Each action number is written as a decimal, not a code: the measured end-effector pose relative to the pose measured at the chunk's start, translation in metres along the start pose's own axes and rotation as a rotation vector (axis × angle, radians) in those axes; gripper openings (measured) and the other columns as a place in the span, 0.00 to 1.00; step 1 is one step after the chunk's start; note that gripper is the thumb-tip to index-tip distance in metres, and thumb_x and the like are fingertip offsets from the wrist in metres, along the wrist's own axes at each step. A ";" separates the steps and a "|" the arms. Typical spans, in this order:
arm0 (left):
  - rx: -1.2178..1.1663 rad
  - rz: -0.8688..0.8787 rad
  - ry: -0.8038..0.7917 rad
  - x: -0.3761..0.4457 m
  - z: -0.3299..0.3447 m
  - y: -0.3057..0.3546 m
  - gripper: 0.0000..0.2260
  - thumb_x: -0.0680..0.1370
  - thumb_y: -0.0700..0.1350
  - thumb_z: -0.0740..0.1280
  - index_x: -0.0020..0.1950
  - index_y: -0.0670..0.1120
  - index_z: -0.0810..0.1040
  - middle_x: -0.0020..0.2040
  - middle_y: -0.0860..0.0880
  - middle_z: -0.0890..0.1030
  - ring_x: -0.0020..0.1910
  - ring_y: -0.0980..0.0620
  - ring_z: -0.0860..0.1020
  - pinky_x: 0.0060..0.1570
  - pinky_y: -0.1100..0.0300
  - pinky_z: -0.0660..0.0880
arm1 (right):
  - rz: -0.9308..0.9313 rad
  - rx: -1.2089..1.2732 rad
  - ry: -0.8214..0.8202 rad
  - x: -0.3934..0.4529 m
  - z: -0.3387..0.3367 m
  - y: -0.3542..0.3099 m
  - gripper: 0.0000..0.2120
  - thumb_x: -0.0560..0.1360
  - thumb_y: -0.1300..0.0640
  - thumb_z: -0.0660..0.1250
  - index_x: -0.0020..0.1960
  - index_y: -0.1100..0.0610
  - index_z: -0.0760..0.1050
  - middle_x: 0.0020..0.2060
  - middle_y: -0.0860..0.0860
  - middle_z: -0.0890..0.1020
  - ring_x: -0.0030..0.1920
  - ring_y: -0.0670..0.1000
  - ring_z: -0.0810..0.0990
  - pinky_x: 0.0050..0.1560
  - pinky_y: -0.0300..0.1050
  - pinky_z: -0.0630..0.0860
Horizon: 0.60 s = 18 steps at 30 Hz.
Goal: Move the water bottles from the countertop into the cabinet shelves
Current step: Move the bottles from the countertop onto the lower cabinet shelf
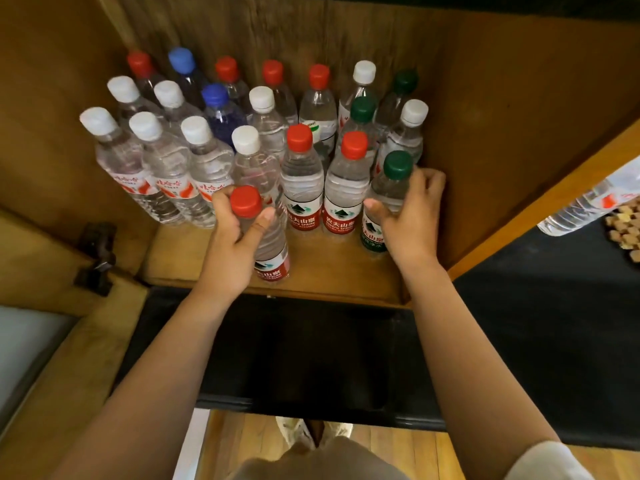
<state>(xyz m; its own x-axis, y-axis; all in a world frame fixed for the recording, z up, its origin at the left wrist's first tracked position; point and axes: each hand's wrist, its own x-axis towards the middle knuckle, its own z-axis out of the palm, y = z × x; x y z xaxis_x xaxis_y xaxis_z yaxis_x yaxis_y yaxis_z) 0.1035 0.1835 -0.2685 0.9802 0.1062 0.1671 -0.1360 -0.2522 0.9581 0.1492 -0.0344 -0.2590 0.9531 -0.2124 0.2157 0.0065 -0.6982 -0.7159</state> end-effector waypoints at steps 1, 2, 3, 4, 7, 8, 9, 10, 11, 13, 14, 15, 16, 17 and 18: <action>-0.005 -0.003 0.003 0.000 0.000 -0.001 0.09 0.78 0.46 0.63 0.52 0.57 0.64 0.49 0.62 0.77 0.52 0.65 0.76 0.57 0.63 0.72 | 0.004 0.025 -0.004 0.002 0.000 0.001 0.27 0.69 0.57 0.72 0.64 0.60 0.66 0.64 0.55 0.65 0.64 0.53 0.67 0.63 0.38 0.62; -0.011 -0.005 0.003 0.000 0.000 -0.001 0.10 0.78 0.45 0.63 0.53 0.57 0.64 0.49 0.62 0.77 0.53 0.65 0.76 0.56 0.64 0.72 | 0.019 0.062 -0.007 0.004 -0.001 0.002 0.27 0.70 0.59 0.72 0.65 0.59 0.67 0.65 0.55 0.66 0.65 0.52 0.67 0.63 0.37 0.61; -0.020 -0.008 0.000 0.000 0.000 -0.001 0.10 0.78 0.44 0.63 0.53 0.57 0.64 0.50 0.61 0.77 0.53 0.65 0.76 0.56 0.66 0.72 | 0.041 0.106 -0.006 0.006 -0.001 0.003 0.26 0.70 0.61 0.71 0.66 0.58 0.67 0.65 0.54 0.67 0.66 0.51 0.67 0.62 0.35 0.60; -0.033 -0.011 -0.004 -0.001 0.001 0.000 0.11 0.79 0.43 0.62 0.54 0.57 0.64 0.50 0.60 0.77 0.53 0.65 0.76 0.55 0.67 0.72 | 0.064 0.159 -0.007 0.008 -0.002 0.003 0.27 0.71 0.63 0.70 0.67 0.57 0.66 0.66 0.53 0.67 0.67 0.50 0.66 0.61 0.32 0.59; -0.042 -0.008 0.000 -0.002 0.002 0.003 0.12 0.79 0.41 0.62 0.54 0.56 0.64 0.51 0.61 0.77 0.53 0.67 0.76 0.54 0.71 0.72 | 0.135 0.309 -0.024 0.011 -0.001 0.003 0.28 0.71 0.67 0.68 0.68 0.54 0.66 0.66 0.50 0.69 0.67 0.49 0.67 0.61 0.34 0.62; -0.036 -0.007 0.007 -0.002 0.002 0.003 0.11 0.79 0.41 0.62 0.54 0.55 0.64 0.50 0.61 0.77 0.52 0.68 0.76 0.53 0.72 0.72 | 0.149 0.331 -0.018 0.012 0.000 0.003 0.28 0.71 0.68 0.67 0.68 0.54 0.66 0.66 0.50 0.69 0.67 0.49 0.67 0.62 0.35 0.63; -0.033 -0.009 0.012 -0.002 0.002 0.004 0.10 0.79 0.42 0.63 0.53 0.55 0.64 0.48 0.61 0.77 0.51 0.68 0.76 0.52 0.72 0.72 | 0.159 0.344 -0.005 0.013 0.001 0.003 0.28 0.71 0.68 0.67 0.69 0.54 0.66 0.66 0.50 0.68 0.68 0.49 0.67 0.62 0.32 0.64; -0.033 -0.012 0.012 -0.001 0.001 0.003 0.10 0.78 0.43 0.63 0.52 0.55 0.64 0.47 0.62 0.77 0.50 0.68 0.76 0.53 0.71 0.72 | 0.161 0.355 0.013 0.014 0.003 0.003 0.29 0.71 0.69 0.67 0.69 0.54 0.65 0.67 0.50 0.68 0.68 0.49 0.66 0.60 0.26 0.63; -0.033 -0.015 0.007 -0.002 0.001 0.003 0.10 0.78 0.43 0.63 0.52 0.55 0.64 0.47 0.62 0.77 0.49 0.68 0.76 0.53 0.70 0.73 | 0.159 0.360 0.029 0.016 0.006 0.003 0.29 0.72 0.69 0.66 0.70 0.54 0.65 0.67 0.51 0.68 0.68 0.49 0.66 0.55 0.19 0.62; -0.024 -0.023 -0.009 -0.002 0.000 0.003 0.10 0.78 0.45 0.63 0.51 0.57 0.63 0.46 0.66 0.77 0.49 0.69 0.76 0.52 0.70 0.73 | 0.157 0.350 0.044 0.022 0.009 0.002 0.29 0.72 0.69 0.66 0.70 0.54 0.64 0.68 0.51 0.67 0.69 0.49 0.65 0.54 0.18 0.60; -0.018 -0.028 -0.014 -0.002 0.000 0.003 0.10 0.78 0.46 0.63 0.52 0.57 0.63 0.46 0.68 0.77 0.49 0.70 0.76 0.52 0.70 0.72 | 0.160 0.347 0.043 0.026 0.011 0.001 0.29 0.72 0.69 0.66 0.70 0.54 0.64 0.68 0.51 0.66 0.69 0.49 0.65 0.58 0.24 0.60; -0.017 -0.035 -0.018 -0.002 -0.001 0.003 0.10 0.77 0.47 0.64 0.52 0.58 0.63 0.46 0.68 0.77 0.49 0.70 0.76 0.52 0.69 0.72 | 0.165 0.348 0.041 0.029 0.012 0.000 0.29 0.72 0.69 0.66 0.70 0.54 0.63 0.68 0.51 0.66 0.69 0.50 0.65 0.61 0.30 0.60; -0.022 -0.042 -0.021 -0.002 -0.003 0.002 0.10 0.77 0.48 0.64 0.52 0.58 0.63 0.47 0.66 0.77 0.50 0.69 0.76 0.53 0.66 0.72 | 0.168 0.352 0.038 0.030 0.012 0.000 0.30 0.72 0.69 0.66 0.70 0.54 0.63 0.68 0.51 0.66 0.69 0.49 0.65 0.62 0.33 0.60; -0.025 -0.047 -0.024 -0.002 -0.003 0.003 0.10 0.76 0.49 0.64 0.52 0.59 0.63 0.48 0.64 0.77 0.50 0.69 0.76 0.54 0.63 0.72 | 0.169 0.352 0.036 0.031 0.013 0.000 0.30 0.72 0.69 0.66 0.70 0.54 0.63 0.68 0.51 0.66 0.69 0.49 0.65 0.61 0.33 0.60; -0.023 -0.050 -0.026 -0.002 -0.003 0.003 0.10 0.75 0.52 0.64 0.51 0.59 0.63 0.49 0.62 0.77 0.51 0.68 0.76 0.55 0.61 0.72 | 0.168 0.346 0.036 0.030 0.013 0.000 0.30 0.72 0.69 0.66 0.70 0.54 0.63 0.68 0.51 0.66 0.68 0.49 0.65 0.61 0.33 0.60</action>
<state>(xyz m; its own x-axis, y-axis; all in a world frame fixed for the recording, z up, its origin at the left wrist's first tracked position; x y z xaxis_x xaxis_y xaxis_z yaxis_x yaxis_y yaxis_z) 0.1006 0.1858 -0.2648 0.9893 0.0926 0.1130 -0.0898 -0.2252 0.9702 0.1822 -0.0318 -0.2615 0.9383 -0.3327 0.0949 -0.0416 -0.3808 -0.9237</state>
